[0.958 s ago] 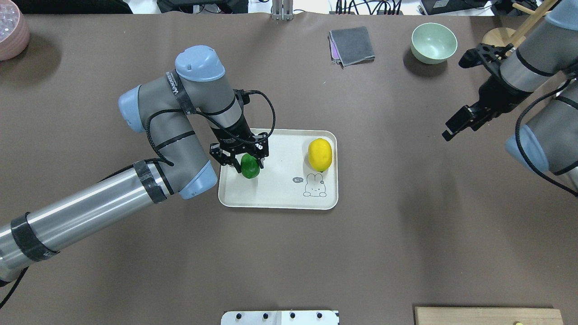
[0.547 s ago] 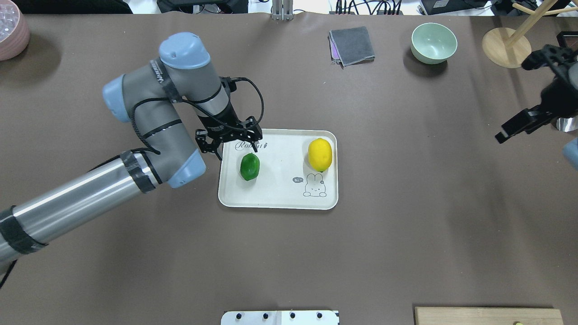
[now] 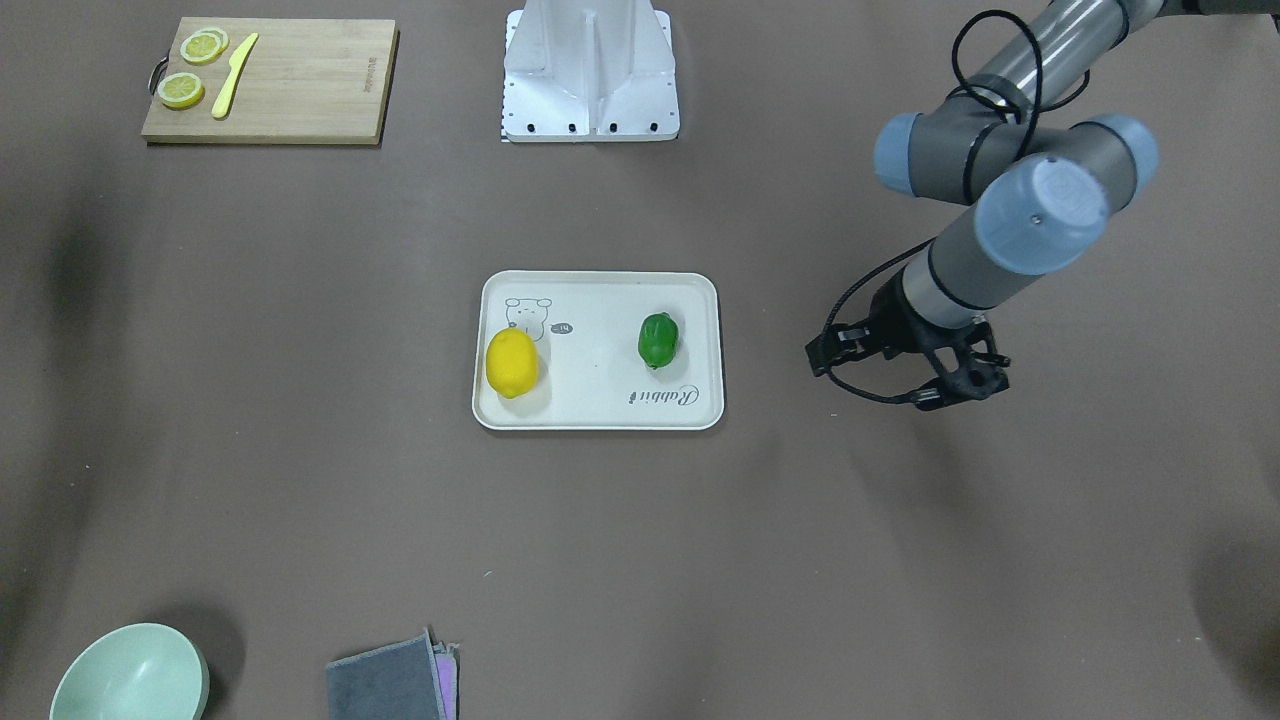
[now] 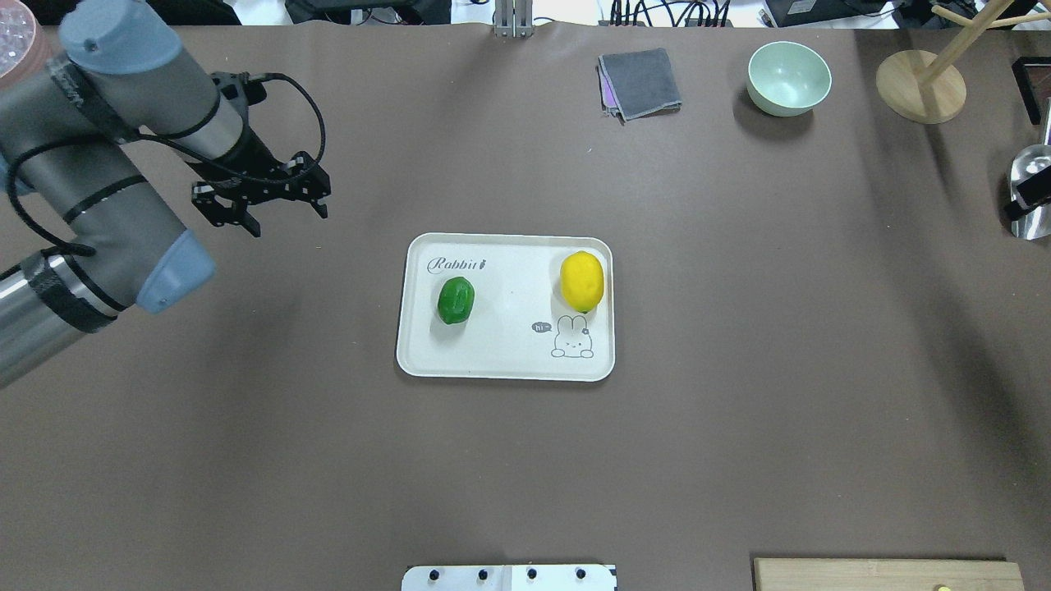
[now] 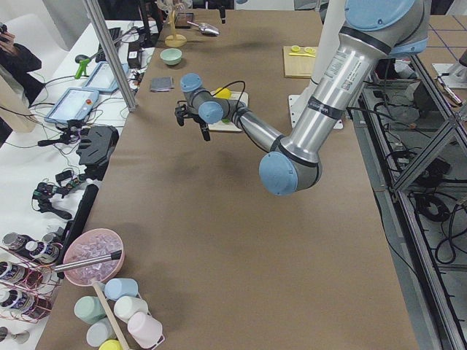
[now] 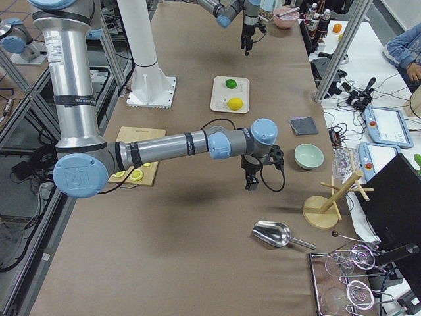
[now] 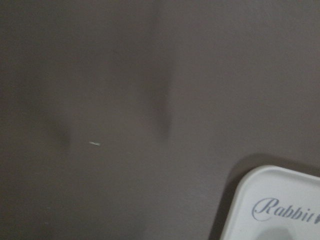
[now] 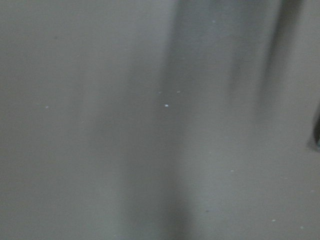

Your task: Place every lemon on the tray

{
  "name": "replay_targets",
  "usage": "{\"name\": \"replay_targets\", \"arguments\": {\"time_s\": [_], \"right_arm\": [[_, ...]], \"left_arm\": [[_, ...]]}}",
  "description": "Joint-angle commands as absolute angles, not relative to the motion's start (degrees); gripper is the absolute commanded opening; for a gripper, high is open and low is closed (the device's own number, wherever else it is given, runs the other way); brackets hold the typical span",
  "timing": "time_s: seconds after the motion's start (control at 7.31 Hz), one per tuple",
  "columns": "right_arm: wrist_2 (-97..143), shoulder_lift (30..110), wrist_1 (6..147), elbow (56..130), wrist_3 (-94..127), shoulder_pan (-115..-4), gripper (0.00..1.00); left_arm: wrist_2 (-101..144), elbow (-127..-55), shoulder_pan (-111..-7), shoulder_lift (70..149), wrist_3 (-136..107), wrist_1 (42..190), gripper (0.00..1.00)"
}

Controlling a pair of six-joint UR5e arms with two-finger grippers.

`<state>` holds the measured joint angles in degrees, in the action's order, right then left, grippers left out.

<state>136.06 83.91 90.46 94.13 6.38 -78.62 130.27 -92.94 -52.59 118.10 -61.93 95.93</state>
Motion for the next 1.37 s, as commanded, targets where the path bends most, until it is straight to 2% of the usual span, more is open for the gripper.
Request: {"name": "replay_targets", "arguments": {"time_s": [0.0, 0.14, 0.27, 0.41, 0.68, 0.96, 1.23], "right_arm": [[134.5, 82.7, 90.6, 90.8, 6.2, -83.4, 1.0], [134.6, 82.2, 90.7, 89.0, 6.7, -85.3, 1.0], [135.3, 82.2, 90.5, 87.6, 6.5, -86.9, 1.0], [135.4, 82.4, 90.6, 87.5, 6.5, -87.8, 1.0], [135.4, 82.7, 91.0, 87.5, 6.8, -88.5, 1.0], [135.4, 82.4, 94.7, 88.2, 6.8, -89.5, 1.0], [135.3, 83.0, 94.7, 88.2, 6.5, -89.9, 1.0]], "left_arm": [[120.4, -104.5, -58.2, 113.1, -33.8, 76.4, 0.98], [118.6, -108.2, -61.1, 108.2, -29.4, 73.6, 0.98], [118.7, -108.5, -66.1, 102.5, -22.7, 75.9, 0.98], [119.3, -108.0, -70.6, 95.2, -13.8, 81.2, 0.98], [122.8, -102.7, -78.4, 83.0, -10.9, 96.8, 0.98], [130.7, -93.9, -84.9, 78.1, -10.5, 108.4, 0.98], [132.0, -93.4, -85.4, 79.0, -12.6, 109.3, 0.98]]}}
